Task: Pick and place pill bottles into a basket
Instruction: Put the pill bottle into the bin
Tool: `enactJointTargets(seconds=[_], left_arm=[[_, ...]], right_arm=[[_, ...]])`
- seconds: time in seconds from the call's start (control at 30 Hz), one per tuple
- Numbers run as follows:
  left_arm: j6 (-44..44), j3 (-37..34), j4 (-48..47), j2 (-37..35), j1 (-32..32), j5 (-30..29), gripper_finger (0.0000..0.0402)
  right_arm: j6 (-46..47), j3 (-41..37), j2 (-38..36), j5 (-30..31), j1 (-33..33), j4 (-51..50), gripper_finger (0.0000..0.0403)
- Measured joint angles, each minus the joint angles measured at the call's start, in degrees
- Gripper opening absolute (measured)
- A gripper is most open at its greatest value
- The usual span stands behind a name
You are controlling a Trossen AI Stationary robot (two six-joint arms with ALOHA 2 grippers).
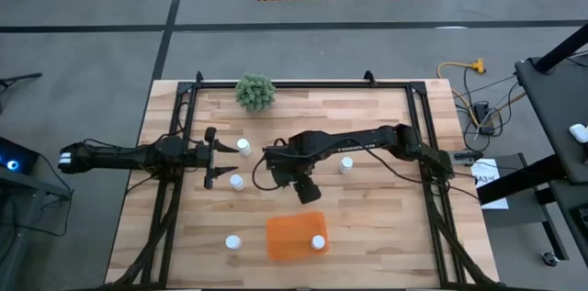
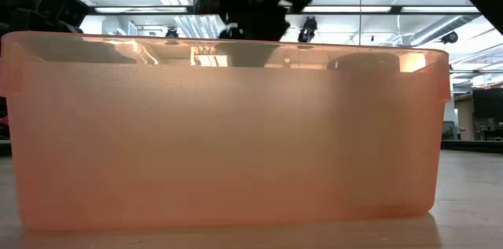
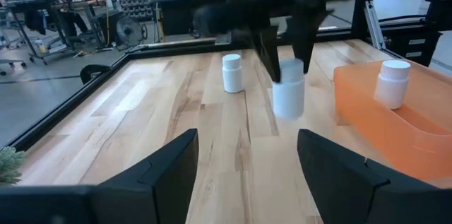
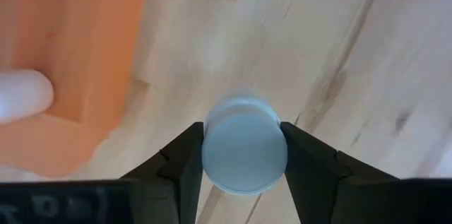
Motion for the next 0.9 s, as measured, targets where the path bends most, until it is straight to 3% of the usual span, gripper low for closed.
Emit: enactJointTargets(seconds=[0.43,0.9], left_arm=[[0.0,0.0,0.0,0.0,0.0,0.0,0.0224],[0.0,0.0,0.0,0.0,0.0,0.0,0.0224]], right_arm=[[2.5,12.2,0.0,0.5,1.1,-10.3,0.0153],[8.1,12.5,-0.1,0.5,7.9,-14.9,0.0152]])
